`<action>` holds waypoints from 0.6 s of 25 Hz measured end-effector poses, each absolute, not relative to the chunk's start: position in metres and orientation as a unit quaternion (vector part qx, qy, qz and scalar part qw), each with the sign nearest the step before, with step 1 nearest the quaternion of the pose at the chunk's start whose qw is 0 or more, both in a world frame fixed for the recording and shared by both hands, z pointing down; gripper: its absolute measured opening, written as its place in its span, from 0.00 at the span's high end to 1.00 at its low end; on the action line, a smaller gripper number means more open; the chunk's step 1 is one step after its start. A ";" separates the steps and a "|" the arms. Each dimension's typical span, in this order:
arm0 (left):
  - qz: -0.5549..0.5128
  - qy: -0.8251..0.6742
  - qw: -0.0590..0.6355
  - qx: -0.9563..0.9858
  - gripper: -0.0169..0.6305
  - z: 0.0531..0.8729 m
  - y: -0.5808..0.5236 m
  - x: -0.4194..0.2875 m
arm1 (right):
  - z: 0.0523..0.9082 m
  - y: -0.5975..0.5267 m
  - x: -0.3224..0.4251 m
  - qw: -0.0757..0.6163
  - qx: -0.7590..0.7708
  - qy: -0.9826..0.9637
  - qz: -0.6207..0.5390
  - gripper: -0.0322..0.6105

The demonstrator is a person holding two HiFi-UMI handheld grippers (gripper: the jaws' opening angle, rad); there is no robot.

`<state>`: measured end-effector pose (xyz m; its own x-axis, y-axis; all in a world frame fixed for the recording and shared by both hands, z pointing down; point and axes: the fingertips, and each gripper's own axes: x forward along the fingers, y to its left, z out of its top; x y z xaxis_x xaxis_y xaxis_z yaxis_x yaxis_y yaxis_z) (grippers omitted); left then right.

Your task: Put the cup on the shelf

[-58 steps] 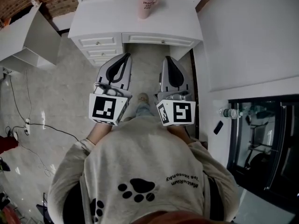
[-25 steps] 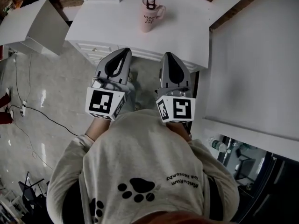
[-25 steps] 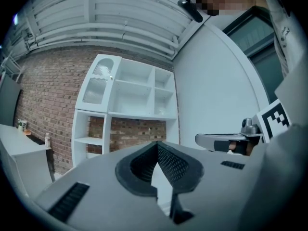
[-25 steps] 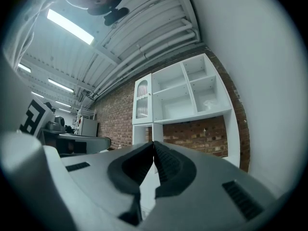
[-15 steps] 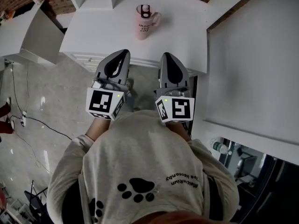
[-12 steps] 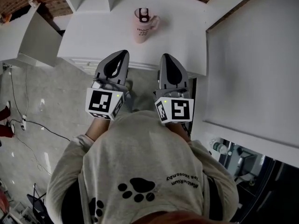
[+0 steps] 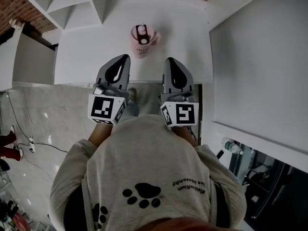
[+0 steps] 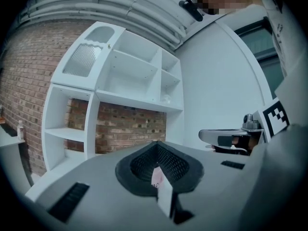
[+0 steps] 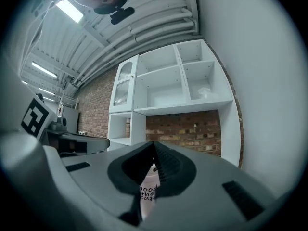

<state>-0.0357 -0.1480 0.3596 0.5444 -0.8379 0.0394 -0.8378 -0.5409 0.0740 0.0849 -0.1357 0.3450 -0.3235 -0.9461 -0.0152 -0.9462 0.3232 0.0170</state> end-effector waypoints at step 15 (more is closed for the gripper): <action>0.022 -0.426 0.068 0.902 0.96 0.395 -0.217 -0.046 | 0.378 -0.197 0.081 -0.032 -0.621 0.783 0.000 0.94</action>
<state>-0.0462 -0.2173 0.3948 0.6362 -0.7653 0.0971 -0.7713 -0.6280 0.1036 0.0806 -0.1967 0.3781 -0.2265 -0.9727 0.0507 -0.9727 0.2285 0.0393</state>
